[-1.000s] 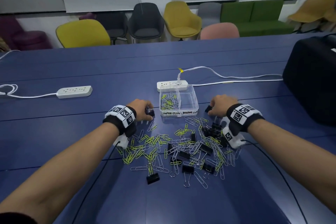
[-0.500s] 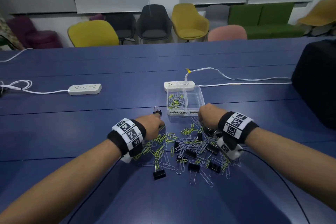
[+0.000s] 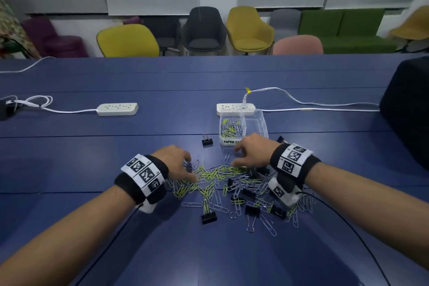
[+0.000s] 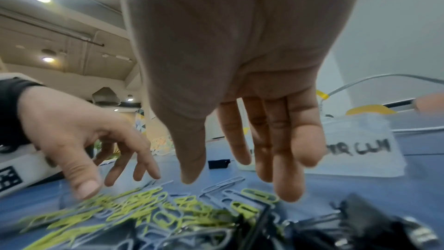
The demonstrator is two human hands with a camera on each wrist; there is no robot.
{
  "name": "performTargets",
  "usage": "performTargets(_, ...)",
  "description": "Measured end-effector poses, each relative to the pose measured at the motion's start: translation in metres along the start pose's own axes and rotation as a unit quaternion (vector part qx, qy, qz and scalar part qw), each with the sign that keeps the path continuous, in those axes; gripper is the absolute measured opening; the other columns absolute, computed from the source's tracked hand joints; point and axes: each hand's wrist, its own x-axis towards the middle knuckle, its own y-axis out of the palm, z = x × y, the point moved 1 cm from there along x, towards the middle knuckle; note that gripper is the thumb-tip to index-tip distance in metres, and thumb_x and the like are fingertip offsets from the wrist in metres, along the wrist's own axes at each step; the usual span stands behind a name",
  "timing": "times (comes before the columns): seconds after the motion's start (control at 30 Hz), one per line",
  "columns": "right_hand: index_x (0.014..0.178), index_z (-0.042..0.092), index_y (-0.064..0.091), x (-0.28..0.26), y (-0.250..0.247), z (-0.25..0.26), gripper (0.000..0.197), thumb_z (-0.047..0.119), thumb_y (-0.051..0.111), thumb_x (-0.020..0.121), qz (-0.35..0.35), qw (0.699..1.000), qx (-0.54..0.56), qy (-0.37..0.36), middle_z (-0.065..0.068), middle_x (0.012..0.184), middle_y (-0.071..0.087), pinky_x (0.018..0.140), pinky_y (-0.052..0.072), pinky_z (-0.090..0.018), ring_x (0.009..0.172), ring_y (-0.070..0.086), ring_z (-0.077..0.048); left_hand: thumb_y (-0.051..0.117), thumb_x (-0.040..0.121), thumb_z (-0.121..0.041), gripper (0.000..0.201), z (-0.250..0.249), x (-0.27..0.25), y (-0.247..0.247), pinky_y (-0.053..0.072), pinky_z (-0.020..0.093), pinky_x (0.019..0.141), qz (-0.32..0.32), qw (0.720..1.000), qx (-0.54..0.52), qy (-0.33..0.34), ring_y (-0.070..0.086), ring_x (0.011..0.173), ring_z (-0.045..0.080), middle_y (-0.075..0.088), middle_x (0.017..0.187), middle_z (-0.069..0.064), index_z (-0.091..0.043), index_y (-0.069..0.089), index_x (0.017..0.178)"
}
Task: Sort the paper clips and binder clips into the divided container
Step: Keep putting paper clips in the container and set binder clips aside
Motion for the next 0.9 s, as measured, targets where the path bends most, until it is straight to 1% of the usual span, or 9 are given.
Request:
performTargets(0.07,0.126,0.017,0.062,0.003,0.006,0.01,0.062,0.055,0.07,0.078,0.008,0.999,-0.03,-0.011,-0.008,0.11,0.069,0.083,0.055,-0.034,0.096,0.066,-0.024,0.069,0.064,-0.073,0.075,-0.008,0.0,0.005,0.051,0.036,0.09,0.007,1.0,-0.015,0.018,0.058,0.104,0.02,0.06,0.112,-0.003,-0.028,0.059,0.122)
performTargets(0.17,0.122,0.018,0.067,0.006,0.01,0.022,0.05,0.042,0.075,0.079,0.016,0.998,-0.048,-0.025,-0.008,0.111,0.069,0.083,0.055,-0.033,0.099,0.066,-0.025,0.07,0.067,-0.068,0.069,-0.026,0.0,0.009,0.051,0.035,0.084,-0.003,0.997,-0.04,0.058,0.056,0.098,0.017,0.052,0.103,-0.006,-0.031,0.058,0.124)
performTargets(0.3,0.107,0.013,0.074,0.004,0.013,0.03,0.026,0.02,0.072,0.083,-0.003,0.998,-0.05,-0.044,-0.008,0.101,0.072,0.082,0.057,-0.035,0.094,0.068,-0.024,0.071,0.072,-0.062,0.06,-0.038,0.003,0.012,0.051,0.035,0.085,-0.017,0.995,-0.039,0.092,0.057,0.101,0.018,0.057,0.109,-0.004,-0.033,0.058,0.123)
performTargets(0.37,0.1,0.01,0.074,0.002,0.013,0.03,0.017,0.013,0.067,0.084,-0.009,0.997,-0.057,-0.053,-0.011,0.097,0.071,0.078,0.057,-0.036,0.09,0.068,-0.027,0.071,0.072,-0.062,0.057,-0.039,0.005,0.011,0.05,0.032,0.08,-0.037,0.994,-0.036,0.092,0.057,0.098,0.017,0.059,0.108,-0.004,-0.033,0.059,0.12)
performTargets(0.53,0.093,0.012,0.073,0.001,0.008,0.023,0.017,0.009,0.061,0.083,-0.014,0.998,-0.027,-0.055,-0.008,0.087,0.069,0.069,0.052,-0.029,0.079,0.064,-0.023,0.068,0.071,-0.066,0.06,-0.045,0.012,0.009,0.046,0.029,0.073,-0.095,0.992,-0.031,0.075,0.06,0.094,0.018,0.064,0.107,-0.006,-0.029,0.061,0.117)
performTargets(0.7,0.093,0.012,0.071,0.001,-0.001,0.011,0.013,0.015,0.061,0.085,-0.033,0.997,0.053,-0.048,-0.001,0.082,0.067,0.067,0.049,-0.028,0.076,0.061,-0.018,0.072,0.076,-0.053,0.04,-0.056,0.017,0.005,0.046,0.028,0.071,-0.082,0.993,-0.028,0.081,0.06,0.089,0.019,0.067,0.102,-0.003,-0.026,0.068,0.104)
performTargets(0.8,0.105,0.023,0.071,0.001,-0.005,0.001,0.021,0.016,0.063,0.087,-0.043,0.992,0.109,-0.05,0.008,0.072,0.06,0.061,0.043,-0.017,0.064,0.056,-0.006,0.072,0.082,-0.036,0.021,-0.063,0.019,0.004,0.048,0.028,0.074,-0.089,0.99,-0.052,0.095,0.063,0.093,0.02,0.07,0.099,-0.001,-0.023,0.07,0.097)
performTargets(0.87,0.105,0.018,0.071,-0.002,-0.008,-0.004,0.018,0.013,0.065,0.088,-0.03,0.973,0.224,-0.041,0.005,0.067,0.062,0.059,0.048,-0.017,0.057,0.056,-0.006,0.071,0.083,-0.029,0.014,-0.066,0.02,0.004,0.049,0.028,0.074,-0.088,0.989,-0.063,0.103,0.063,0.091,0.019,0.07,0.096,-0.001,-0.021,0.071,0.095)
performTargets(0.9,0.103,0.011,0.071,-0.003,-0.009,-0.006,0.015,0.01,0.066,0.089,-0.017,0.95,0.31,-0.027,0.0,0.068,0.064,0.06,0.052,-0.02,0.056,0.057,-0.009,0.069,0.083,-0.027,0.013,-0.066,0.02,0.005,0.05,0.028,0.074,-0.085,0.988,-0.071,0.104,0.063,0.089,0.018,0.07,0.095,-0.002,-0.02,0.071,0.094)
